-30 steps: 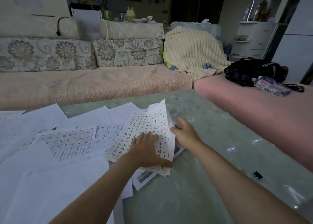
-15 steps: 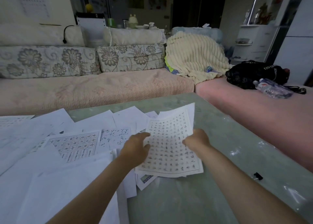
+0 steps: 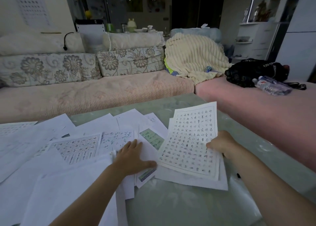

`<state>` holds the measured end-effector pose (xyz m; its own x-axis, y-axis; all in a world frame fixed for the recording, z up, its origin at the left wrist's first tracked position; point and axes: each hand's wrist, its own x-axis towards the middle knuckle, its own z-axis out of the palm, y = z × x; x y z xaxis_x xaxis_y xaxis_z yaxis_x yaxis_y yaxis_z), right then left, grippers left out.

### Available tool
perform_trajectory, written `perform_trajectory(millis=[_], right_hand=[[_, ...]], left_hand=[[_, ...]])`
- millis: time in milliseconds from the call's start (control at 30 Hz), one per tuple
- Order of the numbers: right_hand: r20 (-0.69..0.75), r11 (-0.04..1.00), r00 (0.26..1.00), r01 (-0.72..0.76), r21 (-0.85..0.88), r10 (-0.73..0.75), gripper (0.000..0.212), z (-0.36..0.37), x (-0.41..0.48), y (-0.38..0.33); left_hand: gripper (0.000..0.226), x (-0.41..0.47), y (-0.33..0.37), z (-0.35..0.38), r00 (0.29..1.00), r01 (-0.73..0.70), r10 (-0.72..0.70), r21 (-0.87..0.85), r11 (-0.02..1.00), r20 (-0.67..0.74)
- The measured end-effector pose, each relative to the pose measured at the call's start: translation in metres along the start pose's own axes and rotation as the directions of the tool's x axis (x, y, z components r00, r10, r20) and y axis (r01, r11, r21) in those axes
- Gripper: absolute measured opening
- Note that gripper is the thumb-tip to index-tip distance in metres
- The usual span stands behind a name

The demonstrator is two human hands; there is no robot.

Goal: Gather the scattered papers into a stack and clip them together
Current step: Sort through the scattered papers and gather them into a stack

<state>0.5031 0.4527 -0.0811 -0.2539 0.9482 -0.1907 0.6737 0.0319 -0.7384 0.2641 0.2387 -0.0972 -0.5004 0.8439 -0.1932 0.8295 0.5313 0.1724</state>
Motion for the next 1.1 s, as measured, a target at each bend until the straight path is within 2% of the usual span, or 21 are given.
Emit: perform_trajectory(millis=[67,167,200,267,333,400,467,533,633,700,767,800,867,933,1033,1100], right_hand=[[-0.041,1.000,0.999,0.002,-0.006,-0.003,0.026,-0.006,0.002,0.002],[0.085,0.999,0.996,-0.038,0.011,0.037,0.040,-0.010,0.000,0.005],[0.119,0.999,0.992,-0.052,-0.003,0.052,0.045,-0.010,-0.001,0.007],[0.140,0.997,0.988,-0.068,-0.032,0.072,0.048,-0.011,-0.002,0.009],[0.107,0.995,0.990,-0.083,-0.058,0.089,0.042,-0.016,-0.004,0.009],[0.079,0.994,0.992,-0.096,-0.045,0.099,0.036,-0.022,-0.006,0.009],[0.141,0.997,0.987,-0.081,-0.011,0.082,0.038,-0.023,-0.011,0.007],[0.230,0.998,0.972,-0.062,0.024,0.055,0.035,-0.017,-0.017,0.002],[0.295,0.997,0.955,-0.018,0.074,-0.004,0.032,-0.003,-0.021,-0.009],[0.317,0.996,0.948,-0.008,0.090,-0.022,0.036,0.006,-0.021,-0.014],[0.340,0.994,0.940,0.003,0.112,-0.042,0.043,0.015,-0.022,-0.018],[0.346,0.992,0.937,0.004,0.125,-0.048,0.045,0.020,-0.022,-0.019],[0.354,0.986,0.934,-0.007,0.164,-0.052,0.052,0.030,-0.017,-0.016],[0.348,0.981,0.936,-0.006,0.196,-0.063,0.057,0.039,-0.011,-0.014],[0.323,0.974,0.944,-0.007,0.225,-0.068,0.047,0.041,-0.022,-0.024],[0.313,0.964,0.947,-0.021,0.264,-0.065,0.029,0.042,-0.026,-0.027]], left_hand=[[0.133,-0.001,0.000,0.002,1.000,-0.019,0.018,0.025,1.000,0.024],[0.150,0.006,-0.003,0.005,0.998,-0.046,0.045,0.030,0.998,0.036],[0.145,0.007,-0.004,0.005,0.998,-0.049,0.049,0.017,0.999,0.031],[0.117,0.008,-0.005,0.006,0.998,-0.058,0.058,-0.036,0.998,-0.015],[0.091,0.007,-0.006,0.007,0.991,-0.079,0.063,-0.137,0.987,-0.122],[0.073,0.006,-0.005,0.004,0.976,-0.058,0.002,-0.253,0.966,-0.216],[0.063,0.005,-0.002,-0.001,0.959,-0.024,-0.046,-0.241,0.970,-0.279],[0.053,0.007,0.003,-0.005,0.950,-0.038,-0.036,-0.232,0.972,-0.310],[0.047,-0.001,0.022,-0.012,0.948,-0.137,-0.010,-0.438,0.888,-0.317],[0.044,-0.009,0.035,-0.012,0.938,-0.242,0.094,-0.436,0.867,-0.333],[0.052,-0.011,0.044,-0.003,0.948,-0.287,0.201,-0.395,0.873,-0.245],[0.064,-0.011,0.046,0.002,0.954,-0.281,0.229,-0.304,0.910,-0.196],[0.090,-0.004,0.044,0.011,0.972,-0.211,0.198,-0.098,0.973,-0.127],[0.102,-0.002,0.043,0.014,0.984,-0.170,0.165,-0.083,0.982,-0.060],[0.094,-0.001,0.049,0.019,0.964,-0.266,0.266,-0.085,0.960,-0.018],[0.080,-0.004,0.058,0.022,0.939,-0.333,0.344,-0.220,0.917,0.016]])
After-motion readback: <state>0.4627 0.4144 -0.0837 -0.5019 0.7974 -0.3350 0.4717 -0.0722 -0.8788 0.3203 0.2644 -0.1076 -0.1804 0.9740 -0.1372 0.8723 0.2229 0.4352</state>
